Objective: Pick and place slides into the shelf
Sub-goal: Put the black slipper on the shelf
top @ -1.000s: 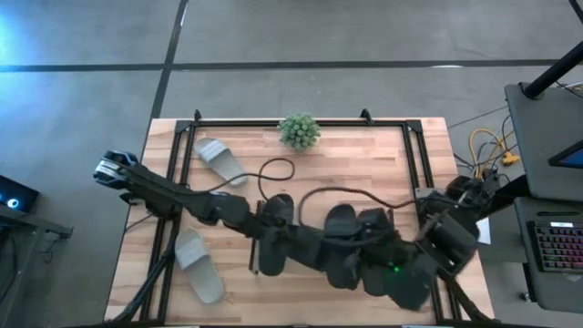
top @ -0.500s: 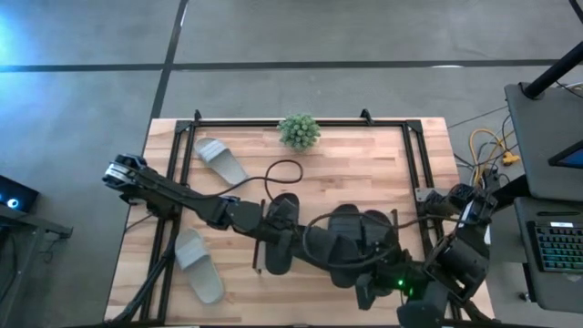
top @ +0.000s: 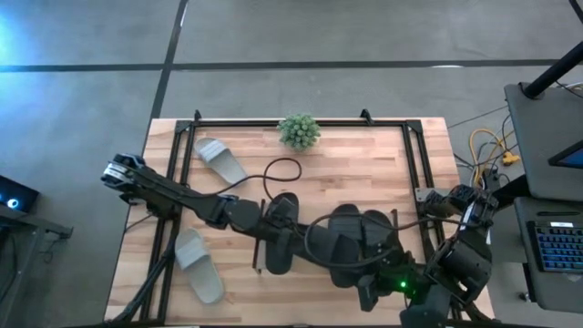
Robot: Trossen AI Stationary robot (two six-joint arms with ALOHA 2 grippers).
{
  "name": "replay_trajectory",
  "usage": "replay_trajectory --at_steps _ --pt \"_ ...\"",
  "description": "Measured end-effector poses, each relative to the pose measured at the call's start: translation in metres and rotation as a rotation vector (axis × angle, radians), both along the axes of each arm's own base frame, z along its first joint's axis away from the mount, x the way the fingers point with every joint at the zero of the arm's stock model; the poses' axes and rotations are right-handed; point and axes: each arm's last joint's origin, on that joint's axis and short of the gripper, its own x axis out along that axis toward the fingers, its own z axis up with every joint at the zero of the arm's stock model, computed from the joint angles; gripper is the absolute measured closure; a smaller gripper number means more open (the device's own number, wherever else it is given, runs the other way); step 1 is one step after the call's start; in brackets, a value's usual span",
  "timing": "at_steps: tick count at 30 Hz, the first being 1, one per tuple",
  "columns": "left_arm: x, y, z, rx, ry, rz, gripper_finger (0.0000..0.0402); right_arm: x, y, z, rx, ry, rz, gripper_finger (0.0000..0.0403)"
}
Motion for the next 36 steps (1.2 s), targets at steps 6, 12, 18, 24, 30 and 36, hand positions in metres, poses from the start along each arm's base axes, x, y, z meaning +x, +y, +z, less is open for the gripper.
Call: replay_trajectory --at_steps 6,12,18,24,30,36 --pt "-0.002 0.001 0.003 0.003 -0.017 0.0 0.0239 0.0 0.004 -0.014 0.058 0.097 0.0 0.0266" --pt "-0.002 0.001 -0.006 0.026 0.049 -0.003 0.0239 0.002 0.006 -0.027 0.055 0.138 -0.03 0.0269" --pt "-0.002 0.002 -0.005 0.023 0.044 0.0 0.0239 0.009 0.002 -0.037 0.03 0.161 -0.055 0.0269" --pt "-0.002 0.001 0.0 0.01 0.016 -0.04 0.0239 0.015 -0.002 -0.045 0.002 0.188 -0.072 0.0269" --pt "-0.002 -0.001 0.004 -0.001 -0.018 -0.073 0.0239 0.019 -0.003 -0.059 -0.002 0.264 -0.068 0.0271" --pt "-0.003 -0.002 0.003 -0.001 -0.014 -0.101 0.0239 0.016 -0.006 -0.063 0.008 0.295 -0.115 0.0271"
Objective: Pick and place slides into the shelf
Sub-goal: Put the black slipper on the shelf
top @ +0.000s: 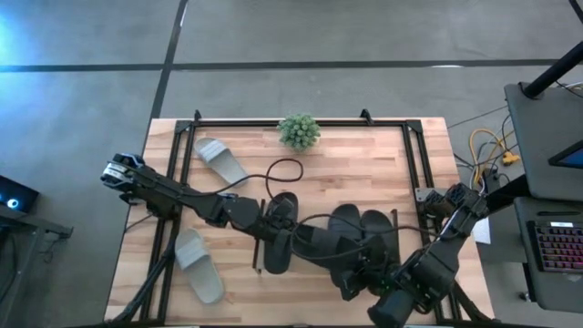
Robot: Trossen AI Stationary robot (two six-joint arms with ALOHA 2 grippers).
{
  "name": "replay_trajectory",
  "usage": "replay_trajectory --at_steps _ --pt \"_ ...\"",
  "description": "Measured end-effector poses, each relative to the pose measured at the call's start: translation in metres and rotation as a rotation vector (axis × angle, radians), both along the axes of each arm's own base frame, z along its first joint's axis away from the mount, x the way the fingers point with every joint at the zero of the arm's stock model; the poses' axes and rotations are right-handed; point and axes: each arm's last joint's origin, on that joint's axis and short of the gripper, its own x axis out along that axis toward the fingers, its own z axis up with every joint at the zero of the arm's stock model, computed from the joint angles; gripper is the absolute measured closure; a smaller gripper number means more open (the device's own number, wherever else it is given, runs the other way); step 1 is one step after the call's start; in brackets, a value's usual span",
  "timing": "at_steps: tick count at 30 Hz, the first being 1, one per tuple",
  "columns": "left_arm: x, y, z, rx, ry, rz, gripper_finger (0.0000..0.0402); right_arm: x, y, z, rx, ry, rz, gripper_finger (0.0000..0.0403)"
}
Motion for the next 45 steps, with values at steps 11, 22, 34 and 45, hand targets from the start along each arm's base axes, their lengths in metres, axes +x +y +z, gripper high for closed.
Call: replay_trajectory --at_steps 11,22,34,45 --pt "0.0 0.002 -0.001 0.001 0.001 -0.021 0.0239 -0.001 0.0 0.004 -0.001 -0.027 0.008 0.0271" --pt "0.0 0.006 0.0 -0.001 -0.008 -0.019 0.0239 0.009 -0.018 0.033 -0.042 -0.106 0.078 0.0271" --pt "0.0 0.007 0.003 -0.009 -0.035 -0.007 0.0239 0.016 -0.03 0.034 -0.039 -0.049 0.1 0.0271" --pt "0.001 0.007 0.008 0.028 -0.064 -0.003 0.0239 0.02 -0.033 0.033 -0.046 -0.054 0.084 0.0271"
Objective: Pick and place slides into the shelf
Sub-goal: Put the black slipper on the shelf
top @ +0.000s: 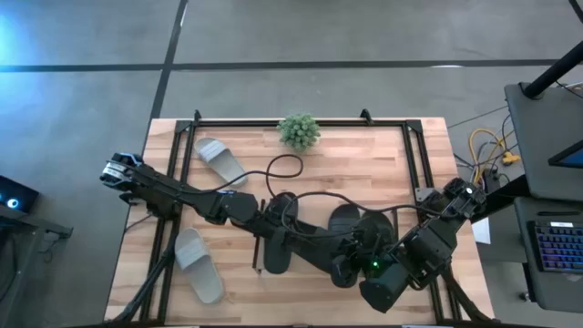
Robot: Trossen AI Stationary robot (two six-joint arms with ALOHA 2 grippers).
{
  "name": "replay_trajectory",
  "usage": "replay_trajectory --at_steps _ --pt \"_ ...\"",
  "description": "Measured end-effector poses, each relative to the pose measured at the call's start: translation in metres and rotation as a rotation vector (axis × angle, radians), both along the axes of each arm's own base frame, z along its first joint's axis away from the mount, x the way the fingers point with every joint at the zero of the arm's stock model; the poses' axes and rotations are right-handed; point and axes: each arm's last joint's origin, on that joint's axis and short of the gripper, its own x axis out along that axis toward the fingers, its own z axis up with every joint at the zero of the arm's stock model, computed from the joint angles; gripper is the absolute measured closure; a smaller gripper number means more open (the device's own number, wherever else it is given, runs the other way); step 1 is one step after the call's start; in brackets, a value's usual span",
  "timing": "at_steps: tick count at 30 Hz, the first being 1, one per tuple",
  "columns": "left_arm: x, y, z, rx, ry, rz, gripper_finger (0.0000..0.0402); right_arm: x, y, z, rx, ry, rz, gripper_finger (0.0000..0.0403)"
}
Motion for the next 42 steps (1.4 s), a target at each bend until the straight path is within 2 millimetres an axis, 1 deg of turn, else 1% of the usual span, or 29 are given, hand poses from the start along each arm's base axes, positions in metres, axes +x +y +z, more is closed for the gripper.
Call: replay_trajectory --at_steps 6,9,12,18,20,26,32,42 --pt "0.0 0.0 0.0 0.0 -0.001 0.001 0.0239 0.005 -0.003 0.001 -0.043 -0.032 0.0 0.0271" --pt "0.0 0.0 0.0 0.0 0.0 0.002 0.0239 0.007 -0.004 0.002 -0.056 -0.039 0.02 0.0278" --pt "0.0 0.0 -0.001 0.001 0.001 0.001 0.0239 0.007 -0.004 0.002 -0.065 -0.036 0.03 0.0302" --pt "0.0 0.0 -0.001 0.002 0.003 -0.001 0.0239 0.007 -0.004 0.002 -0.075 -0.036 0.035 0.0374" --pt "0.0 0.0 -0.001 0.003 0.003 -0.001 0.0239 0.007 -0.004 0.002 -0.085 -0.036 0.043 0.0388" --pt "0.0 0.0 -0.001 0.002 0.002 0.001 0.0239 0.005 -0.006 0.003 -0.106 -0.036 0.038 0.0393" --pt "0.0 0.0 -0.002 0.003 -0.002 -0.02 0.0239 -0.005 -0.006 0.015 -0.093 -0.063 0.053 0.0393" --pt "0.003 0.009 -0.005 0.034 0.002 0.001 0.0239 -0.019 -0.005 0.029 -0.096 -0.112 0.077 0.0394"
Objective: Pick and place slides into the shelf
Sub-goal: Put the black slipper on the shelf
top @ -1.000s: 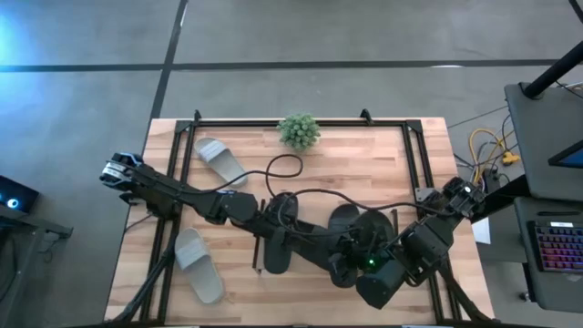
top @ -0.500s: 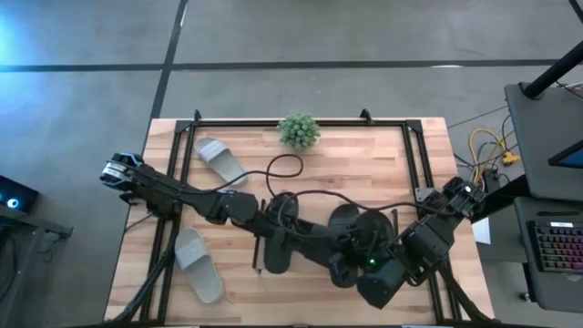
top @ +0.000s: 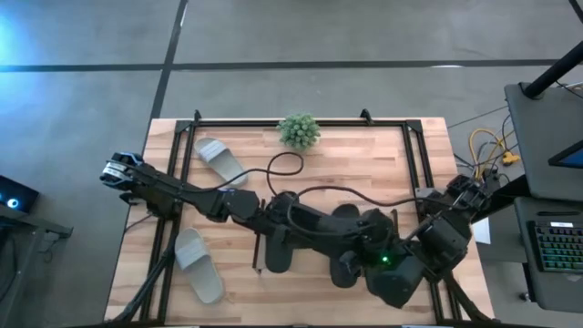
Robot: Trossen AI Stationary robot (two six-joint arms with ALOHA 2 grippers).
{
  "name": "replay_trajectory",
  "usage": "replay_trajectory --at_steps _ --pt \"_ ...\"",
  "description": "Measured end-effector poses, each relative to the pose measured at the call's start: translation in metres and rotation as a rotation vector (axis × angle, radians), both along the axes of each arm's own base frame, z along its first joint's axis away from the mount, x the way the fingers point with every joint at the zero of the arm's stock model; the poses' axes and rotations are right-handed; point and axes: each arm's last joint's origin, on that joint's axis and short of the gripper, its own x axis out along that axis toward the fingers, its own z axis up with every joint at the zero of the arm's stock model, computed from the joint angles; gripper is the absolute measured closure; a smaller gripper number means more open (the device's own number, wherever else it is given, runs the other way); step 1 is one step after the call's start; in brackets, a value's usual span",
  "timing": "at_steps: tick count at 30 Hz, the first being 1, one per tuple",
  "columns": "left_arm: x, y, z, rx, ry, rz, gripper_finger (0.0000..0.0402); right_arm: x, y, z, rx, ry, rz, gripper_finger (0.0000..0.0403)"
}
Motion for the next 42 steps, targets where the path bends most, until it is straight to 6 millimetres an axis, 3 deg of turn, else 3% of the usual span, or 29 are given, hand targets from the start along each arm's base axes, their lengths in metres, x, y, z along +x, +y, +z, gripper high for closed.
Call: replay_trajectory --at_steps 10,18,23,29,33,39,42 --pt "-0.006 0.02 0.012 0.025 -0.035 -0.106 0.0239 -0.035 -0.017 0.021 0.01 0.006 0.034 0.0394" --pt "-0.05 0.053 0.053 0.199 -0.134 -0.08 0.0239 -0.047 -0.027 0.03 0.07 0.102 0.196 0.0394" --pt "-0.086 0.076 0.063 0.32 -0.032 0.056 0.0239 -0.036 -0.038 0.028 0.081 0.204 0.34 0.0394" --pt "-0.108 0.08 0.059 0.354 0.087 0.077 0.0239 -0.015 -0.062 0.026 0.05 0.27 0.541 0.0394" --pt "-0.112 0.081 0.053 0.353 0.143 0.074 0.0239 -0.001 -0.076 0.03 0.121 0.239 0.734 0.0394" --pt "-0.105 0.081 0.048 0.331 0.174 0.089 0.0239 0.013 -0.099 0.027 0.205 0.244 0.847 0.0394" --pt "-0.101 0.08 0.044 0.331 0.198 0.086 0.0239 0.028 -0.108 0.016 0.236 0.283 0.899 0.0394"
